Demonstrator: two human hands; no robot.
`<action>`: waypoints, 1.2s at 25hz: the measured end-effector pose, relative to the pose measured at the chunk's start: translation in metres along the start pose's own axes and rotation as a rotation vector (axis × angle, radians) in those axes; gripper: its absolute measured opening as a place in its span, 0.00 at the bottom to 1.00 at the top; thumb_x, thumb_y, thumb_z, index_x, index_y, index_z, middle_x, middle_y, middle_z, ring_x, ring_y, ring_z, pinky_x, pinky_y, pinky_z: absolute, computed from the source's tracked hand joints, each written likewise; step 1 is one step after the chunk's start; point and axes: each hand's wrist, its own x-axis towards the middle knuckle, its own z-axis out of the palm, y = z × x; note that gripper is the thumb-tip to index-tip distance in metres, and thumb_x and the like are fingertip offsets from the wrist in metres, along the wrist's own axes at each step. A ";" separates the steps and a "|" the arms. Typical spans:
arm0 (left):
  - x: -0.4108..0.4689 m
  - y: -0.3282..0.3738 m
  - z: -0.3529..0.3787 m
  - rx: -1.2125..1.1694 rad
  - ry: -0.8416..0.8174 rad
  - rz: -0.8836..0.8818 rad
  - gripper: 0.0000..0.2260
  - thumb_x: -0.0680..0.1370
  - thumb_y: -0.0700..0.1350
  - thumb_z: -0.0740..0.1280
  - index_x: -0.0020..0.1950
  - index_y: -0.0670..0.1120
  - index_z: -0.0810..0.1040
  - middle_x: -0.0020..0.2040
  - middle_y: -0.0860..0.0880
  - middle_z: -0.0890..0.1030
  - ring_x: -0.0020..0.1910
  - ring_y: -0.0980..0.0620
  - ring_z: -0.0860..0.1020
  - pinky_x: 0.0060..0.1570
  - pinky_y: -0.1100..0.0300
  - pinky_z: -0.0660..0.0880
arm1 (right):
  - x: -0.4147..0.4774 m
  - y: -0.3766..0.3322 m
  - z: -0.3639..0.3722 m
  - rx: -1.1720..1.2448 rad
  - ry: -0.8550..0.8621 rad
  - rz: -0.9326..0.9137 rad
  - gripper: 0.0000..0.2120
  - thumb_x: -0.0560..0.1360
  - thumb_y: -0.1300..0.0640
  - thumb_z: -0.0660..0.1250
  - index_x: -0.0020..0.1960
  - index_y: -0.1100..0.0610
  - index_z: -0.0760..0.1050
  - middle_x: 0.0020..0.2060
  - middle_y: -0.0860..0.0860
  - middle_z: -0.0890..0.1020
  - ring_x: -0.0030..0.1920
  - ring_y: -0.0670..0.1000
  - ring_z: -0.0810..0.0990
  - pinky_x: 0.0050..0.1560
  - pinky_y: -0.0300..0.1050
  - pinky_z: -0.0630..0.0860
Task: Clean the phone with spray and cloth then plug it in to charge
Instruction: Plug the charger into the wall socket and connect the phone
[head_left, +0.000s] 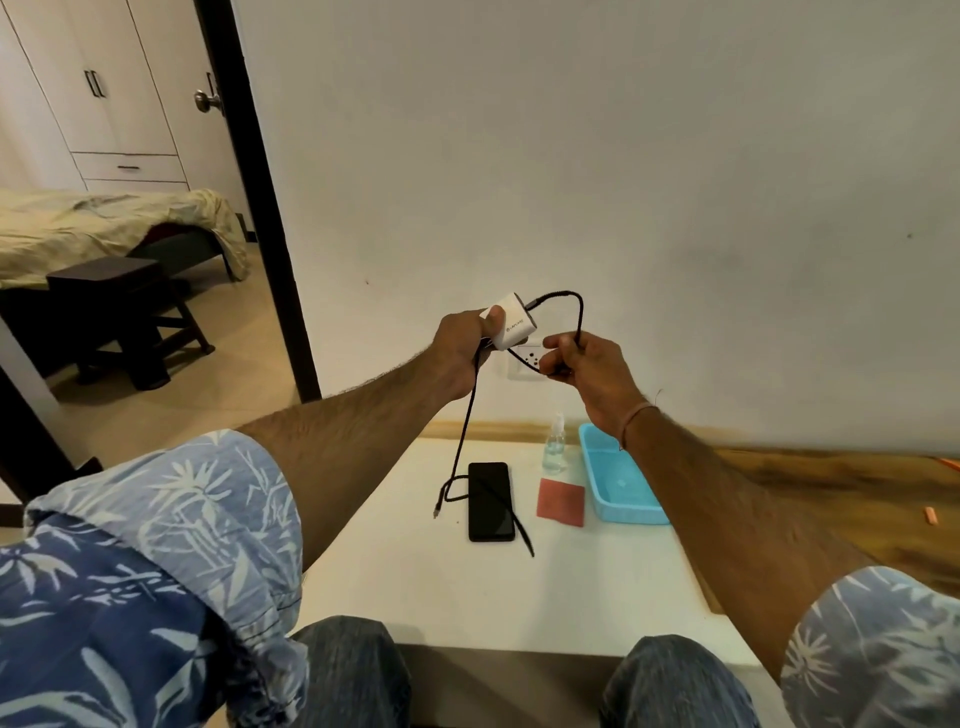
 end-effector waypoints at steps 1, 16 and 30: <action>0.000 0.000 -0.001 0.011 0.016 0.008 0.17 0.81 0.40 0.69 0.68 0.36 0.76 0.60 0.41 0.82 0.56 0.44 0.82 0.51 0.60 0.78 | 0.002 0.000 -0.001 0.004 0.008 0.002 0.12 0.83 0.59 0.57 0.56 0.62 0.78 0.37 0.55 0.82 0.42 0.51 0.81 0.56 0.49 0.80; 0.007 -0.009 -0.020 -0.036 0.024 -0.060 0.17 0.80 0.40 0.68 0.68 0.38 0.76 0.55 0.43 0.79 0.52 0.45 0.76 0.56 0.55 0.74 | 0.024 -0.002 -0.028 -0.001 0.175 -0.072 0.10 0.79 0.58 0.65 0.56 0.62 0.80 0.41 0.56 0.83 0.33 0.44 0.76 0.36 0.39 0.70; 0.000 -0.002 0.009 0.734 -0.091 0.019 0.30 0.74 0.71 0.66 0.46 0.42 0.85 0.30 0.50 0.76 0.29 0.51 0.70 0.28 0.62 0.68 | 0.038 0.003 -0.007 -0.723 -0.038 -0.223 0.11 0.78 0.56 0.66 0.56 0.59 0.82 0.49 0.54 0.85 0.49 0.51 0.81 0.49 0.36 0.70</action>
